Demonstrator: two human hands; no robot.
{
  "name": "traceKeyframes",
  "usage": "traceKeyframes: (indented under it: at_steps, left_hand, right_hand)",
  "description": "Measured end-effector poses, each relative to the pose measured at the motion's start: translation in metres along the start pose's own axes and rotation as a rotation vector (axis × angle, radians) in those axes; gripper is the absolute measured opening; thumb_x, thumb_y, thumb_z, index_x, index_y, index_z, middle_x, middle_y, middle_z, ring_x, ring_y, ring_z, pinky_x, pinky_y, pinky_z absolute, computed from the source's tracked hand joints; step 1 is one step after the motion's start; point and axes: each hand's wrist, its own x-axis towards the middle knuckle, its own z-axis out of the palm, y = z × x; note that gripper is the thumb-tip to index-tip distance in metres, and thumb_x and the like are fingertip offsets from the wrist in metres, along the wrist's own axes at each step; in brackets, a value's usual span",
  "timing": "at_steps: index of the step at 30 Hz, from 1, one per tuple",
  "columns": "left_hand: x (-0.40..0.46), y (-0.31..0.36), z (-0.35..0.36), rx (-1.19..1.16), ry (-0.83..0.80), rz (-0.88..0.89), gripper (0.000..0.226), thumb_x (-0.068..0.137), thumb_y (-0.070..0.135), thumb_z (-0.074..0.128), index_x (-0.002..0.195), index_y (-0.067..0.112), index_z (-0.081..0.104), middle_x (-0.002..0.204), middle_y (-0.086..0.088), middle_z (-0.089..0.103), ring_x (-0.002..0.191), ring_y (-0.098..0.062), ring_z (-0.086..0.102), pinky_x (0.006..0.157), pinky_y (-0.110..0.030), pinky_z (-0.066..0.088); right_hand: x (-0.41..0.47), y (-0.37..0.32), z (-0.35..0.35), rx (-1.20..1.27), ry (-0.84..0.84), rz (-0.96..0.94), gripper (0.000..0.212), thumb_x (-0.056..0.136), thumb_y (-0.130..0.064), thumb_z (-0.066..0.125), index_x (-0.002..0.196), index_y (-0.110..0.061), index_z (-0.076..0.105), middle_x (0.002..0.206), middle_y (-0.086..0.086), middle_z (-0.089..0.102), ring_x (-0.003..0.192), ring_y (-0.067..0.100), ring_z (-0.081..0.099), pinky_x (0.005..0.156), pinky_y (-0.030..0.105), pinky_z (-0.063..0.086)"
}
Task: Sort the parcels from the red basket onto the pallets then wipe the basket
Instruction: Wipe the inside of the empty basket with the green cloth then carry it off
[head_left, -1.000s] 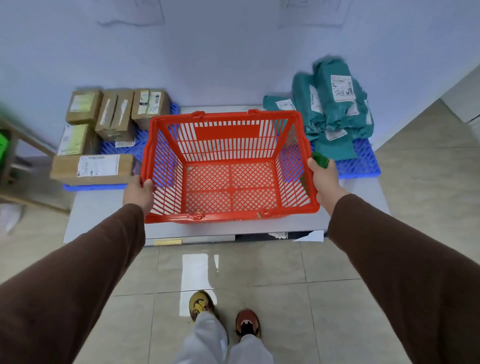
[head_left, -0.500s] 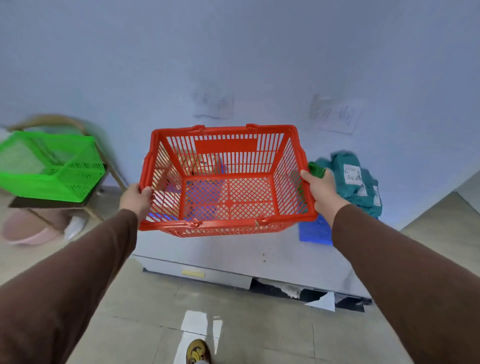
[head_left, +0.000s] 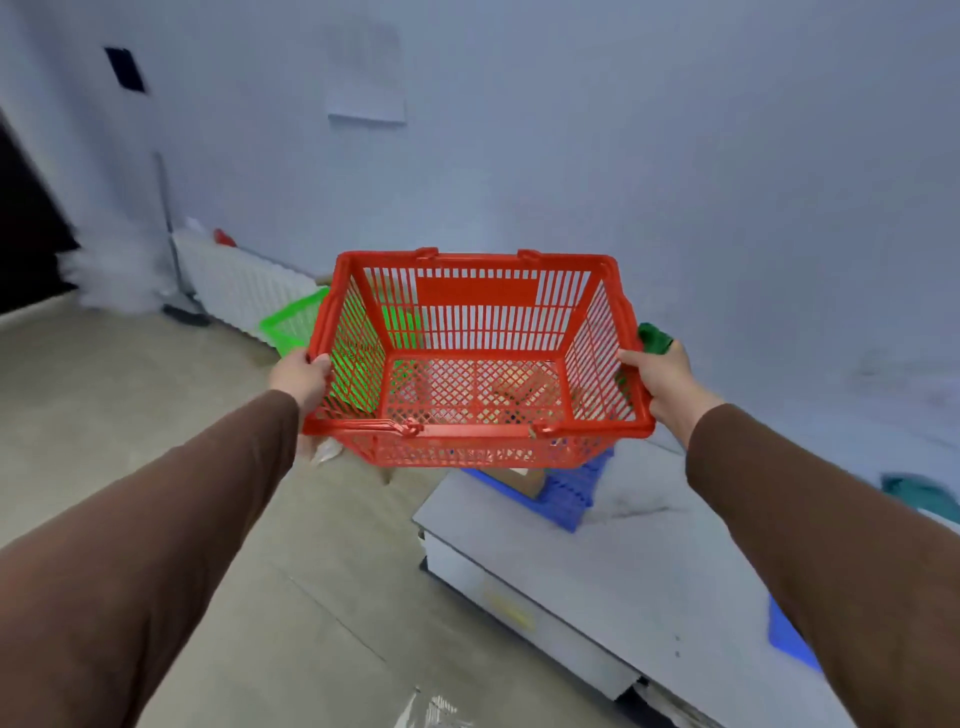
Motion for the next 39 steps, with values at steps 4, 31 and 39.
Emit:
traceKeyframes:
  at_steps: [4,31,39]
  left_hand:
    - [0.067,-0.049,-0.061,-0.036,0.042,-0.030,0.029,0.095,0.026,0.053,0.104,0.002,0.066,0.104,-0.028,0.070,0.099,-0.042,0.068,0.090,-0.051,0.054]
    - [0.460,-0.125,-0.131,-0.016,-0.014,-0.188,0.030,0.101,0.026,0.050,0.125,0.010,0.061,0.119,-0.021,0.068,0.108,-0.038,0.066,0.100,-0.050,0.051]
    - [0.595,-0.138,-0.144,-0.051,-0.068,-0.235,0.038,0.092,0.013,0.044,0.124,0.001,0.062,0.117,-0.026,0.067,0.109,-0.045,0.066,0.096,-0.056,0.054]
  right_hand:
    - [-0.001,0.006,0.103,-0.015,-0.047,0.029,0.062,0.076,-0.002,0.078,0.129,-0.008,0.048,0.112,0.017,0.069,0.084,0.026,0.072,0.063,0.036,0.057]
    - [0.172,0.055,0.477,0.008,0.070,0.088,0.034,0.088,-0.004,0.066,0.112,-0.017,0.046,0.098,0.003,0.064,0.083,0.018,0.068,0.068,0.035,0.055]
    - [0.211,0.081,0.577,0.028,0.162,0.003,0.036,0.082,-0.006,0.069,0.108,-0.019,0.047,0.100,0.002,0.066,0.088,0.017,0.069,0.088,0.046,0.057]
